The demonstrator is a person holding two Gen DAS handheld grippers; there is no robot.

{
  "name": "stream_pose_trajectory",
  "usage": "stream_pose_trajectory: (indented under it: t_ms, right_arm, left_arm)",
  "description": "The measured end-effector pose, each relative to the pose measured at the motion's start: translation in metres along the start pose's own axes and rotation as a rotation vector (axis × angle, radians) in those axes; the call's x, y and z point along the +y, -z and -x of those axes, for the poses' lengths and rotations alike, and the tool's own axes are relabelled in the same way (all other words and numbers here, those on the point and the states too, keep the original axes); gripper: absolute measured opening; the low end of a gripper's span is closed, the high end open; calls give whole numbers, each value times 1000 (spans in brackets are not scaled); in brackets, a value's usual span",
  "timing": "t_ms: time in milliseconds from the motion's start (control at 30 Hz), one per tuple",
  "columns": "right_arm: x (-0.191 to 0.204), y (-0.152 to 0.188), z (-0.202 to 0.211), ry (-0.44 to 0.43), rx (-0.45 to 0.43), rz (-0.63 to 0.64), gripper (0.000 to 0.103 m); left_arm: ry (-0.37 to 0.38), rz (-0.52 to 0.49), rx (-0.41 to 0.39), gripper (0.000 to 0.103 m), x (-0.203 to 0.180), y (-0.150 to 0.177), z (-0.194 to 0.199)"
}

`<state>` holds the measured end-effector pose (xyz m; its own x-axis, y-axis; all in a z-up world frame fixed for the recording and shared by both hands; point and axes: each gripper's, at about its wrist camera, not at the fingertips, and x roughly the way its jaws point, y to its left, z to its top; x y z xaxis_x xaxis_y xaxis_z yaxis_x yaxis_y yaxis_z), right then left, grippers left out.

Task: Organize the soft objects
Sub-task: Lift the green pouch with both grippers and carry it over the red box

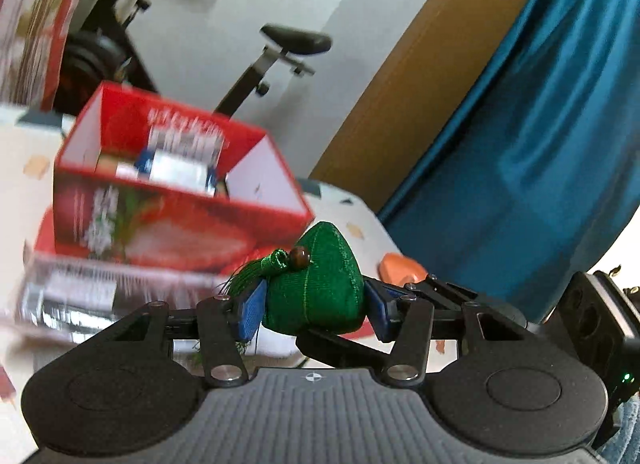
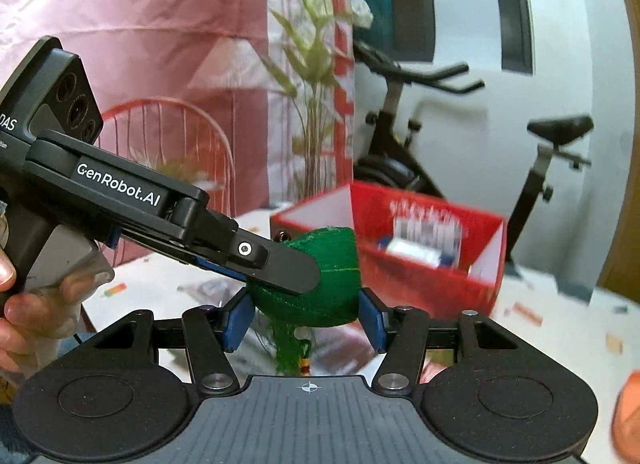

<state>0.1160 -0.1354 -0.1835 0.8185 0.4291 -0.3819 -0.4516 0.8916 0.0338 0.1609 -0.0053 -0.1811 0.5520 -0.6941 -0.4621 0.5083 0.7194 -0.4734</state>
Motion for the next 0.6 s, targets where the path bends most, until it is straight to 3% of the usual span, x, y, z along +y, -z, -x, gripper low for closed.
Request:
stream_pose_trajectory:
  t_ms: [267, 600]
  right_arm:
    - [-25, -60, 1, 11, -74, 9, 53]
    - [-58, -138, -45, 54, -154, 115, 53]
  left_arm:
    - [0, -68, -76, 55, -21, -55, 13]
    - [-8, -98, -167, 56, -13, -141, -10]
